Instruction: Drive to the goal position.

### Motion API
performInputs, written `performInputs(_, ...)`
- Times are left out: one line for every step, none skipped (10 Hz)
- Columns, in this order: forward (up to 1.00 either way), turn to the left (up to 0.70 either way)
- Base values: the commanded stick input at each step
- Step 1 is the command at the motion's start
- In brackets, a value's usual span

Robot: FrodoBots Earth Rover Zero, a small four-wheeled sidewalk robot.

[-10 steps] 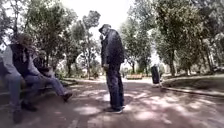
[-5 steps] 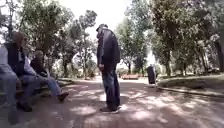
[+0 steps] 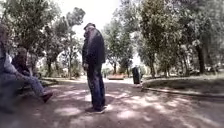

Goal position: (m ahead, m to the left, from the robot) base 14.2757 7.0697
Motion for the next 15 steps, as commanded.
performInputs(0.00,-0.70)
performInputs(0.00,0.00)
performInputs(0.00,0.00)
performInputs(0.00,0.00)
performInputs(0.00,0.00)
performInputs(0.00,0.00)
performInputs(0.00,0.00)
performInputs(0.00,0.00)
performInputs(0.00,0.00)
performInputs(0.00,0.00)
performInputs(0.06,0.00)
performInputs(0.16,0.00)
performInputs(0.28,0.00)
performInputs(0.30,0.00)
performInputs(0.30,0.00)
